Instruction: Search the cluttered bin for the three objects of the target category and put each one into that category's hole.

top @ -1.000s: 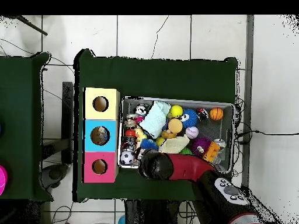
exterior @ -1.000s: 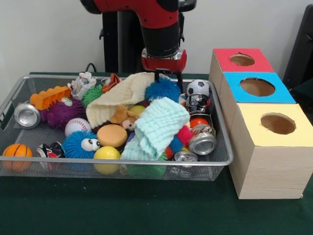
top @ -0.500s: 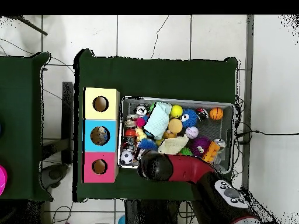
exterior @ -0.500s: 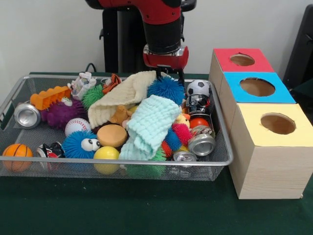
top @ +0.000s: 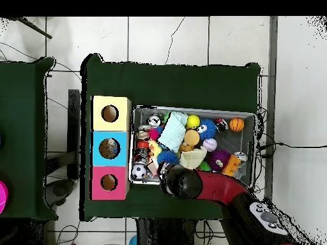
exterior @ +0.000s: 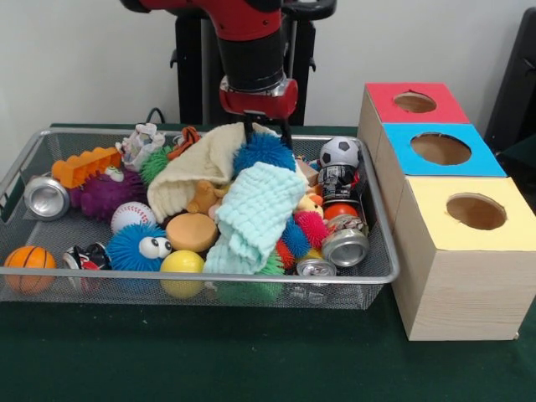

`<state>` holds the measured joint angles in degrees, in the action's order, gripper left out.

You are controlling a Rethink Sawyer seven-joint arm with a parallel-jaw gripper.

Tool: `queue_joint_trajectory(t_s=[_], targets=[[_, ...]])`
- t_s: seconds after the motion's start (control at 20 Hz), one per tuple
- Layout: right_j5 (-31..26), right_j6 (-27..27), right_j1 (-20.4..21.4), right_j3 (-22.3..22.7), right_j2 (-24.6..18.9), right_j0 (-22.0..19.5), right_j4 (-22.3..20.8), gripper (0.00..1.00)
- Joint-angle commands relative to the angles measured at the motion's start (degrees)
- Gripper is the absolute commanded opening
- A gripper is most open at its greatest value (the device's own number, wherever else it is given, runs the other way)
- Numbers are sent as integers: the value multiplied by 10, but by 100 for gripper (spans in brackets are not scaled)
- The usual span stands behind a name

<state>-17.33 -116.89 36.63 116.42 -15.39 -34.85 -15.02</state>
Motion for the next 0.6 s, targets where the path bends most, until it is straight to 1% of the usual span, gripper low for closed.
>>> queue_joint_trajectory(t_s=[0.05,0.1,0.3,0.45,0.6], targets=[[-106,-8,36,-21,-13,-35,31,100],[-120,-5,50,-17,-17,-38,36,100],[-169,12,82,-20,-31,-53,46,100],[-202,25,97,-28,-42,-64,52,100],[-230,31,100,-44,-46,-69,54,100]])
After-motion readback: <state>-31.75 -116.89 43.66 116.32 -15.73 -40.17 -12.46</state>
